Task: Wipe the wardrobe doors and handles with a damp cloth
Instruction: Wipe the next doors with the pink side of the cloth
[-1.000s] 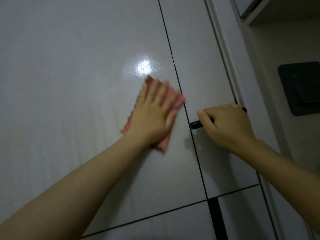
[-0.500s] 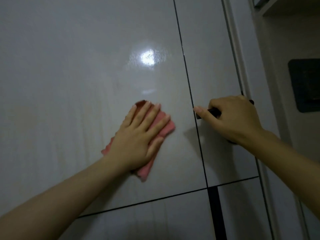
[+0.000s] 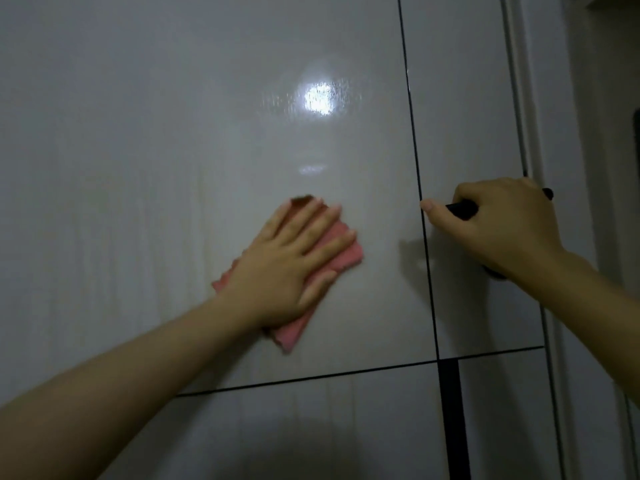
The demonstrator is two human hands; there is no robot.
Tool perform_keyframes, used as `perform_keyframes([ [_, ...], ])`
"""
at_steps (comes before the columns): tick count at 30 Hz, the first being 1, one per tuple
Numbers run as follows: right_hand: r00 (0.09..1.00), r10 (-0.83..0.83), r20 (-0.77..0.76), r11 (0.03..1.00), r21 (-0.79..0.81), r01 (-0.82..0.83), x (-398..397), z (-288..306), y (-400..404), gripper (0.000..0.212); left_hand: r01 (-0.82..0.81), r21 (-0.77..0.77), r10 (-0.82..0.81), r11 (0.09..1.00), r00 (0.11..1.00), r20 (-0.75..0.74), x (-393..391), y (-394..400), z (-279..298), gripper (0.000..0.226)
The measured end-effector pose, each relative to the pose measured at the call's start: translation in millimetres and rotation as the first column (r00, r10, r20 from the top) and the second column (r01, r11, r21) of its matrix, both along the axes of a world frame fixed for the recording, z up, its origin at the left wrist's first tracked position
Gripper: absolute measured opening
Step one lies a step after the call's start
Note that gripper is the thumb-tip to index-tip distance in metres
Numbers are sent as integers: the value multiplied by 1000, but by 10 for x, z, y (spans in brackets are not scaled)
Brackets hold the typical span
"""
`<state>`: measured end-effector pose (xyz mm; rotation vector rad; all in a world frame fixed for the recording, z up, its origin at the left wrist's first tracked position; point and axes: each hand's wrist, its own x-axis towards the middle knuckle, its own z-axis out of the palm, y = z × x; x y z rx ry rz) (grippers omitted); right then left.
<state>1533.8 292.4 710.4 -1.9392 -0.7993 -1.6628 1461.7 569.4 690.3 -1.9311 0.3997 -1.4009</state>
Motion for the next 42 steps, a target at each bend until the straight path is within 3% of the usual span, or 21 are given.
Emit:
perform_keyframes([
  [2,1000,-17,13,1000,23,17,27,-15,19,65,6,-102,7,995,991,131,18,89,403,54],
  [4,999,-31,27,998,55,30,43,-37,48,65,42,-302,34,952,969,244,22,74,705,55],
  [6,998,-43,36,996,81,40,33,-50,71,62,98,-430,34,897,956,290,80,-84,640,57],
  [7,998,-48,41,995,90,45,23,-52,80,60,90,-411,22,907,965,260,114,-168,475,58],
  [10,995,-87,40,991,111,82,1,-63,88,52,-6,-86,10,996,999,42,89,-219,-73,57],
  [12,990,-118,76,985,135,107,-18,-69,141,46,-6,24,6,1000,1000,-1,-1,-10,114,56],
  [16,963,-166,211,973,194,126,-30,-103,396,30,25,-330,67,944,962,266,-138,379,889,57],
  [19,940,-140,310,980,182,86,-100,-103,703,20,89,-491,89,867,941,327,-80,261,797,59],
  [22,943,27,330,998,42,-43,-218,-115,1089,20,31,-304,29,952,981,192,-94,215,367,57],
  [24,956,87,279,996,-27,-83,-224,-155,1255,36,-28,-184,54,983,989,138,-204,423,437,55],
  [27,976,35,216,998,-57,-24,-189,-223,1339,53,23,-422,118,906,945,304,-344,751,875,58],
  [30,983,12,181,998,-64,-1,-208,-258,1385,55,56,-588,191,807,918,349,-349,794,1001,61],
  [32,984,22,178,999,-50,-14,-206,-267,1400,53,62,-555,154,830,930,334,-273,632,776,60],
  [37,974,55,220,997,-64,-42,-143,-252,1374,53,-43,-300,97,953,981,166,-291,494,-16,55],
  [40,972,93,216,994,-81,-77,-99,-263,1343,53,-48,-301,94,952,986,138,-358,586,-101,54],
  [42,967,114,226,992,-79,-99,-73,-256,1331,53,-56,-390,143,919,970,199,-388,685,143,54],
])
